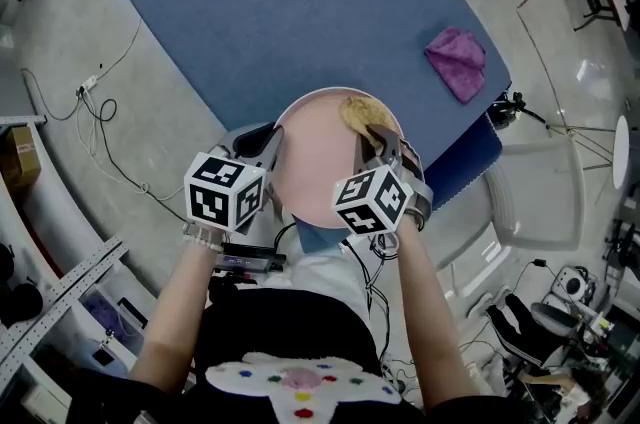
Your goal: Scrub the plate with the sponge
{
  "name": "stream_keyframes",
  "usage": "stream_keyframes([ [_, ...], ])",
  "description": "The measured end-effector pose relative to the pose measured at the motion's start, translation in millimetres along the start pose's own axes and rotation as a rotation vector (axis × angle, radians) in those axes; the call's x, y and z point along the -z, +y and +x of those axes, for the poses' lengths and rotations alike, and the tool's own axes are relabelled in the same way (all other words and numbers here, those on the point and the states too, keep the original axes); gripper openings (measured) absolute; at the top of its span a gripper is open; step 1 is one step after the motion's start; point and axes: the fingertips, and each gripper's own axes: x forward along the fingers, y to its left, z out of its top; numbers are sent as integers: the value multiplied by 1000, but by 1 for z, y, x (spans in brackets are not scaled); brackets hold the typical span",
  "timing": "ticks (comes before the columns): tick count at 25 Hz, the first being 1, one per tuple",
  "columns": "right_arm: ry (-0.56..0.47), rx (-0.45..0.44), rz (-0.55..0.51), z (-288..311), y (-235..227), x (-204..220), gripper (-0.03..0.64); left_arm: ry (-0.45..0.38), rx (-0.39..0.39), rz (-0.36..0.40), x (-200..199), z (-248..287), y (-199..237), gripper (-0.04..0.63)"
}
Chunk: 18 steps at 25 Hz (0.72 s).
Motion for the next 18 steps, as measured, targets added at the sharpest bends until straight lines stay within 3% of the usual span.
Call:
stream_keyframes([
  [9,78,5,20,-16,6,31,43,6,-1,9,0,0,1,40],
  [18,150,-66,-63,-39,30,55,41,3,-2,3,-1,2,0,39],
])
